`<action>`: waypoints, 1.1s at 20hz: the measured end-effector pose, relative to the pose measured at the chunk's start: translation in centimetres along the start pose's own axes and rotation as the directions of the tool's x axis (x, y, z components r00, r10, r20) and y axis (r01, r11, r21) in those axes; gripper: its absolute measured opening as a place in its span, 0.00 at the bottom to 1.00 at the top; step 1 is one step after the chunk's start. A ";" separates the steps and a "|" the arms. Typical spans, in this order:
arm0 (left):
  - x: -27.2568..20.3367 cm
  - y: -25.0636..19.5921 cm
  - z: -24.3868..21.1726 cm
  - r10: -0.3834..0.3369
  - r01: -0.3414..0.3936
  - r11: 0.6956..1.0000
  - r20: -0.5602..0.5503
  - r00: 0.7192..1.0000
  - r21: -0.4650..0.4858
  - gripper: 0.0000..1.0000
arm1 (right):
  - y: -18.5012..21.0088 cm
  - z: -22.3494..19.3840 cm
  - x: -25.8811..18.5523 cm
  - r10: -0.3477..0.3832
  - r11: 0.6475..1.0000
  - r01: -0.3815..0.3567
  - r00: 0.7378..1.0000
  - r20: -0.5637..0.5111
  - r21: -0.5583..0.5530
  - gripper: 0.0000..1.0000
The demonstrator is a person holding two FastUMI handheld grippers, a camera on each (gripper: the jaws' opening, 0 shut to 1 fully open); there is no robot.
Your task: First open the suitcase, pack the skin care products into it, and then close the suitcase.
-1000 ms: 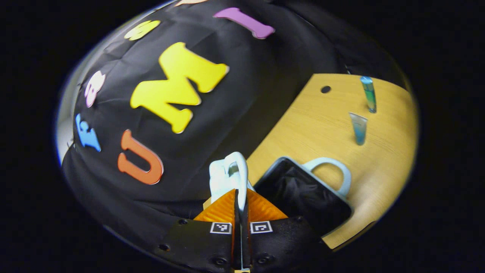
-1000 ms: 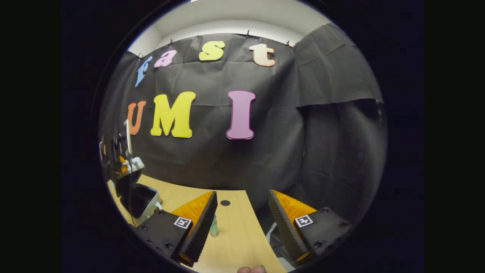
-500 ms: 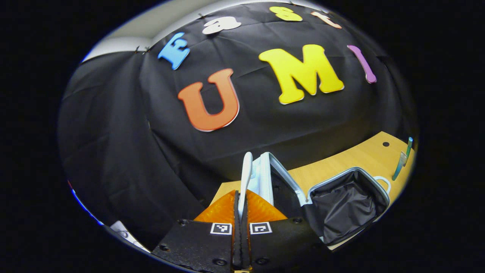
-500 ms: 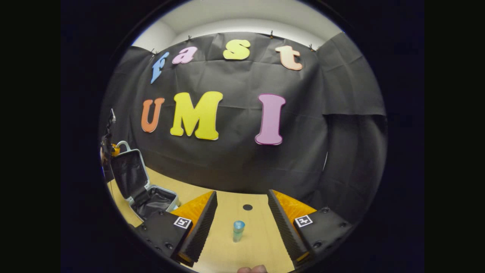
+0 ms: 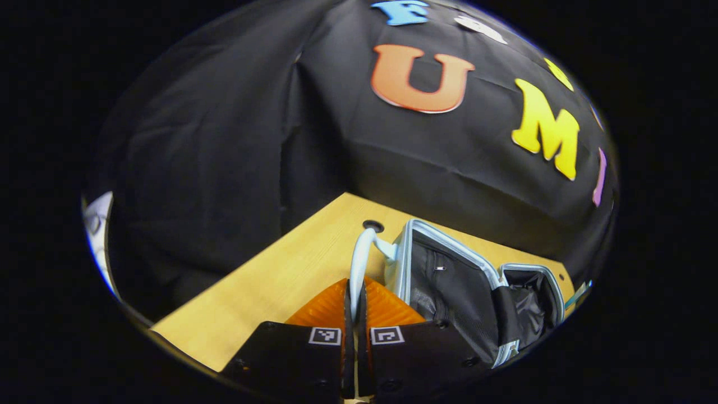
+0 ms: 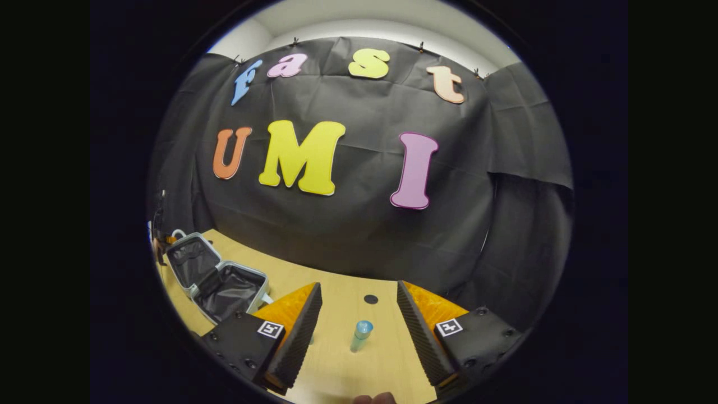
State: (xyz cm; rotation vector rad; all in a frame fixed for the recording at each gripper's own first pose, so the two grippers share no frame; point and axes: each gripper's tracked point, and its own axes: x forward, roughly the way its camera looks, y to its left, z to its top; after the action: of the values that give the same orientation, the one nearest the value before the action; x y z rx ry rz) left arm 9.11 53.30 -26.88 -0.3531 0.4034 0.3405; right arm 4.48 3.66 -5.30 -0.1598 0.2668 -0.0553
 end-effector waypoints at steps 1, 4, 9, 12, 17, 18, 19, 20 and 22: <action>0.5 0.0 -1.1 0.000 -0.001 0.999 -0.017 1.000 -0.033 0.06 | 0.5 0.0 -0.2 0.006 1.000 -0.006 1.000 -0.001 -0.010 0.80; 2.3 -0.4 -2.5 -0.003 0.002 0.999 -0.028 1.000 -0.046 0.14 | 1.3 -0.2 -0.5 0.021 0.999 -0.021 1.000 -0.002 -0.033 0.80; 0.0 3.0 -1.7 0.093 -0.094 0.996 -0.035 0.995 -0.013 0.60 | 2.0 -0.6 -0.4 0.044 0.999 -0.044 0.999 -0.002 -0.007 0.82; -3.5 1.2 2.2 0.090 -0.094 0.994 0.058 0.994 0.064 0.87 | 2.2 -1.5 -0.3 0.066 0.997 -0.066 0.998 -0.007 0.036 0.81; -11.6 -8.4 10.1 0.002 -0.038 0.991 0.275 0.962 0.128 0.97 | 2.0 -1.0 -0.4 0.110 0.990 -0.112 0.993 0.033 0.085 0.81; -13.5 -10.8 11.4 -0.020 -0.025 0.990 0.311 0.950 0.138 0.97 | 1.4 -1.1 -0.3 0.110 0.990 -0.113 0.993 0.045 0.087 0.81; -15.0 -13.0 12.1 -0.024 -0.027 0.989 0.335 0.942 0.147 0.97 | 0.7 -1.2 -0.2 0.106 0.990 -0.110 0.993 0.055 0.084 0.81; -16.5 -15.2 12.2 -0.028 -0.032 0.986 0.352 0.936 0.162 0.97 | -0.1 -1.5 -0.3 0.102 0.991 -0.107 0.993 0.060 0.082 0.81; -19.0 -20.0 10.7 -0.070 -0.011 0.974 0.352 0.934 0.225 0.97 | -1.7 -1.9 -0.3 0.091 0.991 -0.097 0.993 0.070 0.091 0.82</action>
State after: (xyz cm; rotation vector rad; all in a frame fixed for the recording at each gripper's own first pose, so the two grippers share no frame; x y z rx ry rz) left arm 3.81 35.11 -4.11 -0.0714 0.0749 0.3184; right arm 3.61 1.71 -6.75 -0.0548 0.2051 0.0309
